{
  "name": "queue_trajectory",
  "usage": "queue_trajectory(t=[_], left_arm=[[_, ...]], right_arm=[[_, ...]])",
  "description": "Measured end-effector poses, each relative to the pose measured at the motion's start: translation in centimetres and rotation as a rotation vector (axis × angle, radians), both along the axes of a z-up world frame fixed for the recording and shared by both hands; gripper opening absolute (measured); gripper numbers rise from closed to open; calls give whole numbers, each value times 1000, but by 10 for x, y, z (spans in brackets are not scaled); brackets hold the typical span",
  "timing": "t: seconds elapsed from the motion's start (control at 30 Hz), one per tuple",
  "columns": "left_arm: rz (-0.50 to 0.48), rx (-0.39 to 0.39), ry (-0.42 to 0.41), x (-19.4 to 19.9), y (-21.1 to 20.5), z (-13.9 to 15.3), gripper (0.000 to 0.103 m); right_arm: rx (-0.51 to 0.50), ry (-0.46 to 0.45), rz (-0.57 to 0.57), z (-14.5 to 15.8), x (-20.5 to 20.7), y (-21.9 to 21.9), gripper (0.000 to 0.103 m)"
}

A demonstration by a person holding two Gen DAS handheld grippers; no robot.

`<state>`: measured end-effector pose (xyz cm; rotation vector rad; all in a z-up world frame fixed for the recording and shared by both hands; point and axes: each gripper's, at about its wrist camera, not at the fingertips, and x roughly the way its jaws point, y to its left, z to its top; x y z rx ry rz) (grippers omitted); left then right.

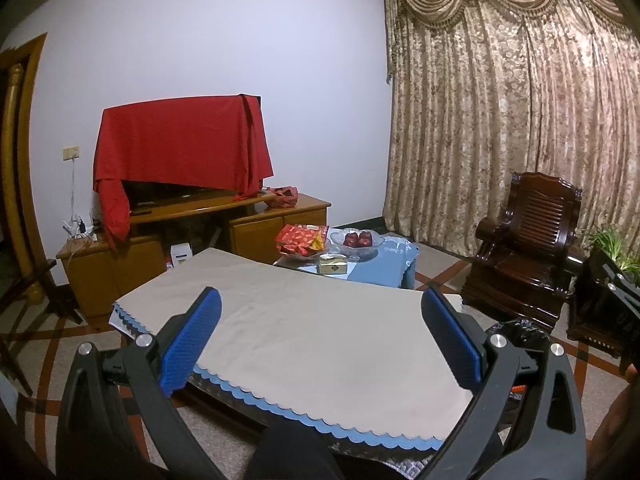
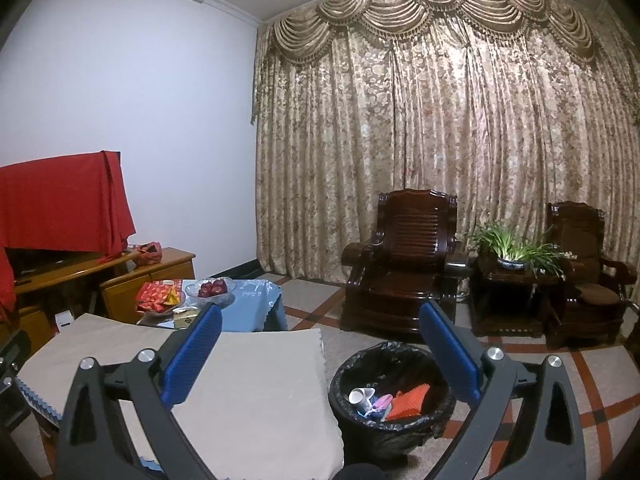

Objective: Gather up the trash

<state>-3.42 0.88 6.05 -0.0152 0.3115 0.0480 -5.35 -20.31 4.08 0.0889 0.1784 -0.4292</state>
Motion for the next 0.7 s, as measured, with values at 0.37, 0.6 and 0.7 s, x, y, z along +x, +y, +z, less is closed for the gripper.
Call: queue_trajectory(t=[0.37, 0.6, 0.7], left_arm=[[22, -17, 11, 2, 0, -2, 97], [24, -20, 13, 2, 1, -4, 97], [25, -21, 14, 3, 3, -5, 97]], right_arm=[[18, 11, -20, -3, 1, -8, 97], [26, 5, -40, -2, 0, -13, 97], [28, 8, -43, -2, 1, -15, 97]])
